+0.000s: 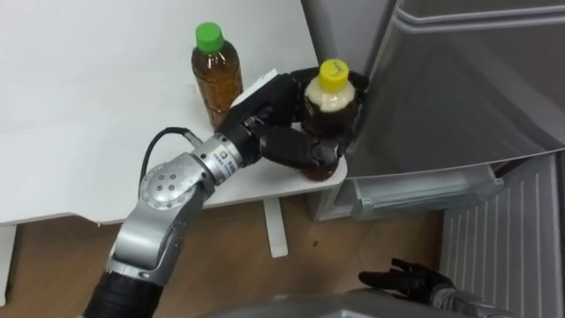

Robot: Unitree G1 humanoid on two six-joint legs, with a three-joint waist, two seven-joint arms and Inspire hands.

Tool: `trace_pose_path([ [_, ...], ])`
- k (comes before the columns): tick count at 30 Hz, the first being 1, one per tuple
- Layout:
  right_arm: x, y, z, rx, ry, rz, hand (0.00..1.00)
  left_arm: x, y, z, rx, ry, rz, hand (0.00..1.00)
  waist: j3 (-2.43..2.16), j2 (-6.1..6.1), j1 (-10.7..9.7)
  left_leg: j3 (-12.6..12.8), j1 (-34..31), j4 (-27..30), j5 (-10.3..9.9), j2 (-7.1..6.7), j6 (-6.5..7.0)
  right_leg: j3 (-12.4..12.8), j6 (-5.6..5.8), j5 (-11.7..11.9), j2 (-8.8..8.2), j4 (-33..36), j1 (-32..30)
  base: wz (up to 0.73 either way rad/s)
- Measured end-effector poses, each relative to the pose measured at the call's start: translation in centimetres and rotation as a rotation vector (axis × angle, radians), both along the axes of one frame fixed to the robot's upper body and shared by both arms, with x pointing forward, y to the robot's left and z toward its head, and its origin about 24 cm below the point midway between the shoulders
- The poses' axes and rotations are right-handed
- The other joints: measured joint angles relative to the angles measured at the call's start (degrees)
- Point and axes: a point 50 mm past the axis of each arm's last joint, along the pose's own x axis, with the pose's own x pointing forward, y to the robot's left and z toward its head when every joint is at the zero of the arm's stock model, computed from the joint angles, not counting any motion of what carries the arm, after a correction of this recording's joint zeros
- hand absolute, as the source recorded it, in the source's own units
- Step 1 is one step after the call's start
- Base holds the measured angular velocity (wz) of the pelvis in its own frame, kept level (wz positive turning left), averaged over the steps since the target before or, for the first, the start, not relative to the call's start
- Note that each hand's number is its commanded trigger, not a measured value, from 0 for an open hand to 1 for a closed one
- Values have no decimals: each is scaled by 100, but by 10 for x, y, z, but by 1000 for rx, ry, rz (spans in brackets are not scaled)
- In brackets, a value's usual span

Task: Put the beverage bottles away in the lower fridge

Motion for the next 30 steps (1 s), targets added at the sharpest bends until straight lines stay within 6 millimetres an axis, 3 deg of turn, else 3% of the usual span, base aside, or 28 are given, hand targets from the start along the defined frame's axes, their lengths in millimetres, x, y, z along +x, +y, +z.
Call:
trace_pose_path([
  [13,3,3,0,15,-2,17,0,-2,-6,-1,0,5,-28,100,17,-66,-7,42,5,2,0,2,0,51,0,0,1,5,-27,-1],
  [21,6,7,0,9,-10,77,0,-2,-6,-1,-1,6,-28,100,2,-161,86,63,30,-3,0,3,0,88,-2,1,5,7,-27,-2],
  [30,36,29,9,35,-136,296,0,-3,-7,1,-82,28,-37,100,-3,-163,265,82,-15,34,0,9,0,112,-2,1,5,95,-135,-1],
])
